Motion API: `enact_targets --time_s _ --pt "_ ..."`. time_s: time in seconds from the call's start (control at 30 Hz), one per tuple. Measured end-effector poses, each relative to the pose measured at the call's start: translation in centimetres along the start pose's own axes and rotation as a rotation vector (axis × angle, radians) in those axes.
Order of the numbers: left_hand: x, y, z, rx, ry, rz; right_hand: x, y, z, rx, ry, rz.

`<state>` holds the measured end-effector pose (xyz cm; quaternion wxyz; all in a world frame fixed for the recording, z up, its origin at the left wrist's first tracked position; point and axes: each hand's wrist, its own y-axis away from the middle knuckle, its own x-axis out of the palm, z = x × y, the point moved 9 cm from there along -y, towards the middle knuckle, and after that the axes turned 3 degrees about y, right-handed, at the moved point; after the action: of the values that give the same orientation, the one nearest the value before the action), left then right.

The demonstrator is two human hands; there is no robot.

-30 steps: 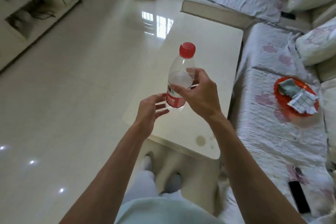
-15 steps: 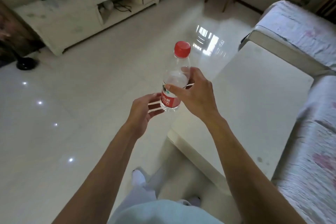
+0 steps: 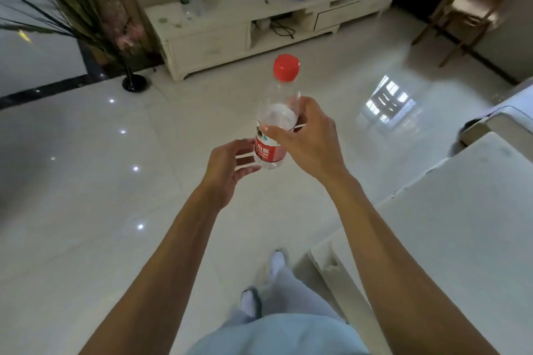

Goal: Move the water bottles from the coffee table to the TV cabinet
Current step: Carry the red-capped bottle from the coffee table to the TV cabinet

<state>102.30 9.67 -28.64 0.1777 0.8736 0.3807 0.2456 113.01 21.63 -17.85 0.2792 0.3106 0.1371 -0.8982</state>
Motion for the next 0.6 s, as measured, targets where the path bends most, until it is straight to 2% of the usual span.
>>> enact_targets --time_s 0.27,0.6 --pt "-7.6 -6.9 -6.1 0.035 0.062 -0.126 9.7 -9.4 5.0 -0.073 -0.036 0.169" --pt "-16.1 -18.2 -18.3 0.121 0.105 -0.302 20.4 -24.9 13.7 -0.216 -0.126 0.319"
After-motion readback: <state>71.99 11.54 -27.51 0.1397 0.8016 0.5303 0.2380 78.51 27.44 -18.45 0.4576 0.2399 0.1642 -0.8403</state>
